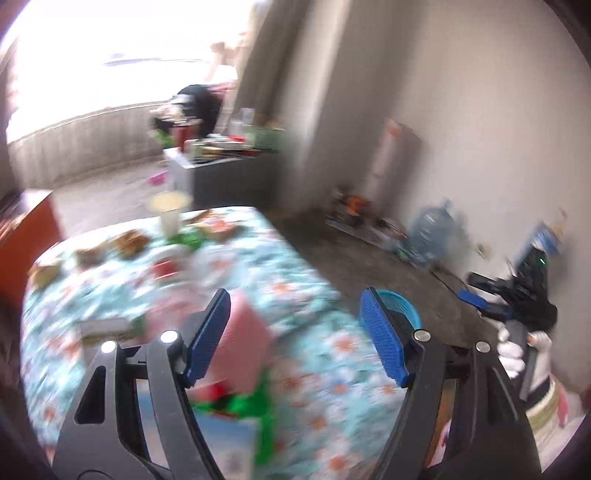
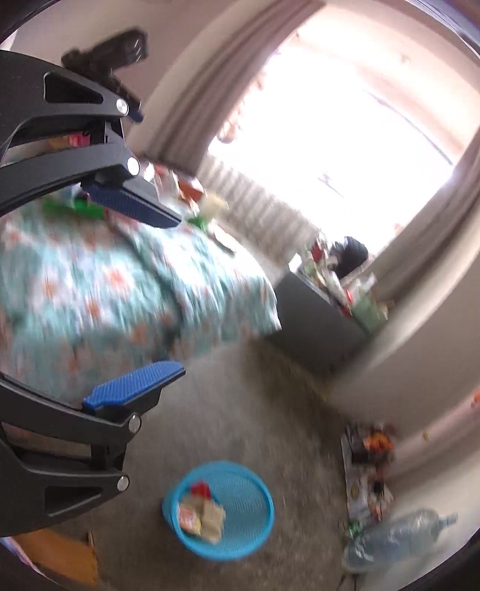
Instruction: Collect trash
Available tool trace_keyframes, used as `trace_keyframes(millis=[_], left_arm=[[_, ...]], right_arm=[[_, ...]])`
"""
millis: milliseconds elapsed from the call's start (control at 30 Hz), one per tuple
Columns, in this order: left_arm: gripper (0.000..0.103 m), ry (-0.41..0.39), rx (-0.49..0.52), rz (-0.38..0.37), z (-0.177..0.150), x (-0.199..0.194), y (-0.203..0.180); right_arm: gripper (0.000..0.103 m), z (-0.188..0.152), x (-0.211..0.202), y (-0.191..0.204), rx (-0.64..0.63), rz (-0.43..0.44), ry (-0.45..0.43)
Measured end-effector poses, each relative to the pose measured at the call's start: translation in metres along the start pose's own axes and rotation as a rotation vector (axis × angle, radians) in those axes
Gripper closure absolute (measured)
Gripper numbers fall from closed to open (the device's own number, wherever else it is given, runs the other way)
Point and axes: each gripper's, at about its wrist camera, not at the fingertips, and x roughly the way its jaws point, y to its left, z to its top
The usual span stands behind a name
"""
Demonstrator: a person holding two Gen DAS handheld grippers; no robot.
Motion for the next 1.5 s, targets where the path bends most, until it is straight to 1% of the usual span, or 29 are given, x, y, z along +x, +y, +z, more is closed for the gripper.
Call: trace_keyframes(millis=[33,100,167,200,267,367,433,500,600,700,800,900,967,1033,1167,1267,1333,1400,1433,1500], left_arm=[[0.034,-0.019,-0.035,0.022,-0.005,-0.013,0.018],[0.034,-0.054,-0.084,0.079,-0.019,-0.039,0.052],[0.034,-0.085,-0.11,0.107,-0.035,-0.058,0.074],[0.034,-0.091,-0.121,0.109,-0.041,-0.064,0.083],[0.034,-0.089,-0.144,0.089,-0.054,-0.073,0.096],[0.034,-0.062,-0.179,0.055,-0.07,-0.074,0.104],[0.034,-0.033,-0.196,-0.004,-0.088,-0.069,0.102],[0.034,-0.002,-0.197,-0.038,-0.102,-0.059,0.097],[0.034,0.025,-0.21,-0.024,-0.116,-0.051,0.097],[0.034,0.015,-0.236,0.017,-0.123,-0.046,0.108],[0.034,0.028,-0.282,0.009,-0.125,-0.037,0.124],[0.034,0.047,-0.34,-0.027,-0.127,-0.028,0.136],[0.036,0.059,-0.363,-0.044,-0.128,-0.024,0.14],[0.036,0.058,-0.361,-0.053,-0.128,-0.022,0.14],[0.036,0.085,-0.365,-0.062,-0.129,-0.015,0.14],[0.036,0.082,-0.384,-0.058,-0.134,-0.02,0.137],[0.036,0.064,-0.393,-0.038,-0.137,-0.028,0.139],[0.036,0.047,-0.382,-0.042,-0.139,-0.039,0.135],[0.036,0.045,-0.378,-0.054,-0.141,-0.043,0.133],[0.036,0.067,-0.38,-0.124,-0.148,-0.047,0.125]], right_arm=[[0.025,-0.005,0.005,0.01,-0.004,0.017,0.012],[0.02,-0.018,0.023,0.034,-0.024,0.057,0.058],[0.02,-0.029,0.04,0.051,-0.033,0.073,0.097],[0.019,-0.037,0.053,0.062,-0.037,0.084,0.13],[0.018,-0.049,0.073,0.077,-0.036,0.096,0.183],[0.018,-0.066,0.101,0.101,-0.036,0.11,0.247],[0.018,-0.077,0.118,0.118,-0.024,0.114,0.289],[0.018,-0.082,0.132,0.125,-0.014,0.103,0.314],[0.018,-0.088,0.154,0.134,-0.005,0.075,0.364],[0.018,-0.093,0.175,0.143,0.012,0.061,0.414],[0.018,-0.095,0.19,0.147,0.023,0.045,0.435],[0.018,-0.093,0.208,0.145,0.059,0.022,0.446],[0.018,-0.093,0.214,0.143,0.071,0.011,0.448],[0.018,-0.092,0.219,0.14,0.085,-0.001,0.449],[0.018,-0.093,0.227,0.138,0.108,-0.016,0.452],[0.018,-0.092,0.223,0.137,0.106,-0.015,0.438],[0.018,-0.092,0.215,0.138,0.081,-0.01,0.425],[0.018,-0.091,0.206,0.14,0.041,0.0,0.415],[0.018,-0.091,0.202,0.14,0.03,0.001,0.411],[0.018,-0.092,0.193,0.138,0.014,-0.001,0.404]])
